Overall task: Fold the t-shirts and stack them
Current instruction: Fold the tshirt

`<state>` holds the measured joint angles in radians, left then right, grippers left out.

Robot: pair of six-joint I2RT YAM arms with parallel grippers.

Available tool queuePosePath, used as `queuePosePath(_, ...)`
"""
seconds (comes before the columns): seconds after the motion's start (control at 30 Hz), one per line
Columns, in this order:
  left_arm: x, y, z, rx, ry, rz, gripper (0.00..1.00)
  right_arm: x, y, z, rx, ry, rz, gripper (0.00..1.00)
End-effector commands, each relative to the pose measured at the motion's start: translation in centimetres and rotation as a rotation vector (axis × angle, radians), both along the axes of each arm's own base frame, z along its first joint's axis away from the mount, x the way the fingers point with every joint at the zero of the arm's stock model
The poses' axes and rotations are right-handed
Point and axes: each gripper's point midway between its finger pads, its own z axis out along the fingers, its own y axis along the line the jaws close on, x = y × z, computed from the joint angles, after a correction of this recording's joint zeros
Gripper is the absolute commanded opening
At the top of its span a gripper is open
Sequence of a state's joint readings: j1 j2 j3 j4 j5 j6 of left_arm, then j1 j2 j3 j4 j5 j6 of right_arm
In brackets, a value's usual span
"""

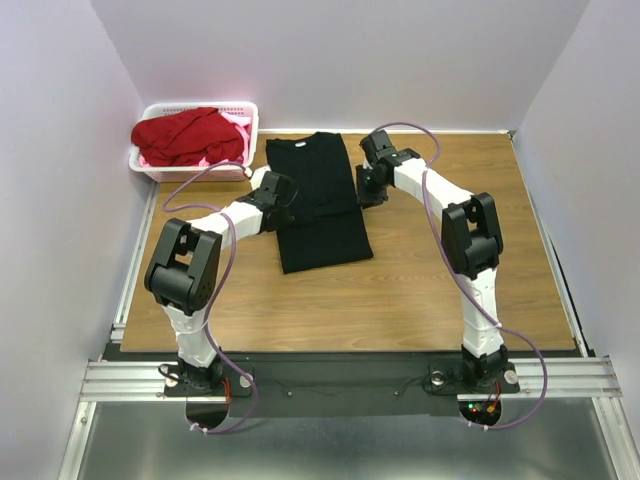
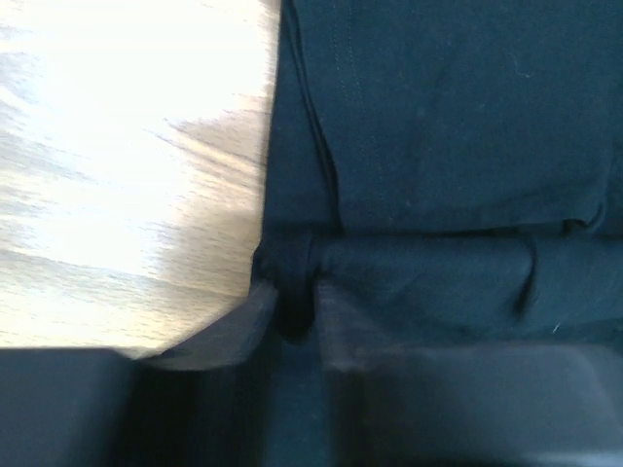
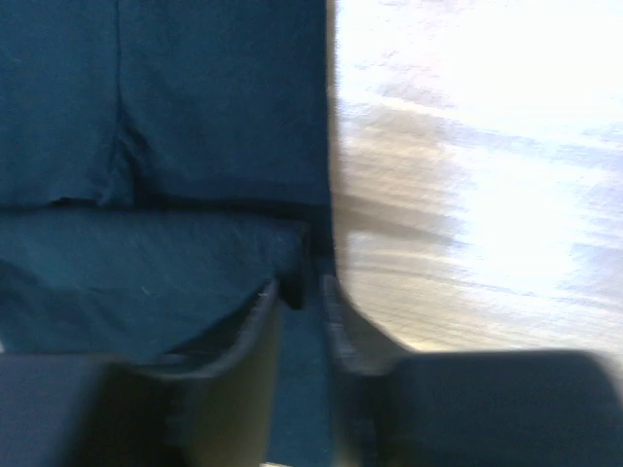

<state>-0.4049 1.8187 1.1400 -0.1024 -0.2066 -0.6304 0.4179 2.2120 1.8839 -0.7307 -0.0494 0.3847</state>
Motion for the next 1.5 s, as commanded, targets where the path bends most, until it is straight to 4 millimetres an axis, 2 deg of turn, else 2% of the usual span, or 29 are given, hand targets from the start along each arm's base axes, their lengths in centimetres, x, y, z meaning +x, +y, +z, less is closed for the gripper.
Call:
queuePosePath(0.0,1.1,0.9,4.3,-0.001,-0.087,0.017,0.58,2.0,0.4,3.9,0.036,-0.147,0.088,0.43)
queuePosePath(0.07,0.5,1.4,5.7,-0.001,-0.114,0.034,0.79,1.7,0.8,5.4,0.036,-0.198,0.141,0.53)
queuePosePath(0.1,0.0,1.7,7.6,-0.019,-0.148,0.048,0.93,1.3,1.0,6.5,0.015,-0.239,0.184,0.6)
queuePosePath(0.17,-1.1,2.1,8.4,-0.033,-0.157,0.064,0.94,0.9,1.3,7.6,-0.002,-0.276,0.23,0.63)
queuePosePath(0.2,-1.7,1.9,9.9,-0.055,-0.185,0.058,0.94,0.3,2.2,8.3,0.0,-0.305,0.289,0.63)
queuePosePath(0.23,-2.5,1.8,9.6,-0.066,-0.174,0.061,0.94,0.1,2.6,8.4,-0.001,-0.314,0.31,0.63)
queuePosePath(0.27,-3.0,1.5,9.7,-0.079,-0.174,0.051,0.93,-0.2,3.0,8.4,-0.001,-0.319,0.334,0.63)
queuePosePath(0.3,-3.7,0.8,10.3,-0.099,-0.185,0.032,0.87,-0.7,4.1,8.4,0.004,-0.322,0.374,0.63)
queuePosePath(0.33,-4.3,0.5,10.1,-0.107,-0.175,0.025,0.82,-1.0,4.3,8.2,0.008,-0.314,0.379,0.63)
queuePosePath(0.4,-5.7,-0.8,9.3,-0.127,-0.15,-0.004,0.66,-2.0,5.4,7.4,0.043,-0.281,0.397,0.56)
queuePosePath(0.43,-6.2,-1.2,8.9,-0.129,-0.139,-0.013,0.63,-2.3,5.8,6.9,0.052,-0.263,0.398,0.55)
queuePosePath(0.47,-6.8,-1.6,8.0,-0.126,-0.118,-0.022,0.55,-2.7,6.1,6.5,0.061,-0.249,0.402,0.52)
queuePosePath(0.53,-7.5,-3.0,6.8,-0.13,-0.088,-0.057,0.51,-3.7,7.0,5.3,0.077,-0.214,0.414,0.45)
queuePosePath(0.6,-7.7,-4.1,5.5,-0.117,-0.063,-0.079,0.48,-4.2,8.2,4.5,0.104,-0.193,0.431,0.42)
queuePosePath(0.73,-7.7,-5.8,3.4,-0.097,-0.025,-0.108,0.45,-4.2,9.2,3.0,0.126,-0.17,0.426,0.35)
queuePosePath(0.93,-7.5,-6.8,0.9,-0.078,0.033,-0.132,0.44,-3.3,10.2,1.0,0.146,-0.149,0.411,0.34)
queuePosePath(1.07,-7.8,-7.0,-0.1,-0.072,0.056,-0.144,0.44,-2.8,10.7,0.7,0.155,-0.148,0.405,0.34)
queuePosePath(1.23,-8.5,-7.1,-1.4,-0.063,0.088,-0.155,0.44,-0.2,10.6,0.8,0.106,-0.202,0.357,0.34)
queuePosePath(1.43,-9.2,-6.9,-1.8,-0.057,0.099,-0.166,0.44,4.3,11.1,4.2,0.12,-0.321,0.293,0.34)
queuePosePath(1.47,-9.2,-6.8,-1.9,-0.054,0.101,-0.166,0.44,5.3,11.2,5.4,0.13,-0.355,0.281,0.35)
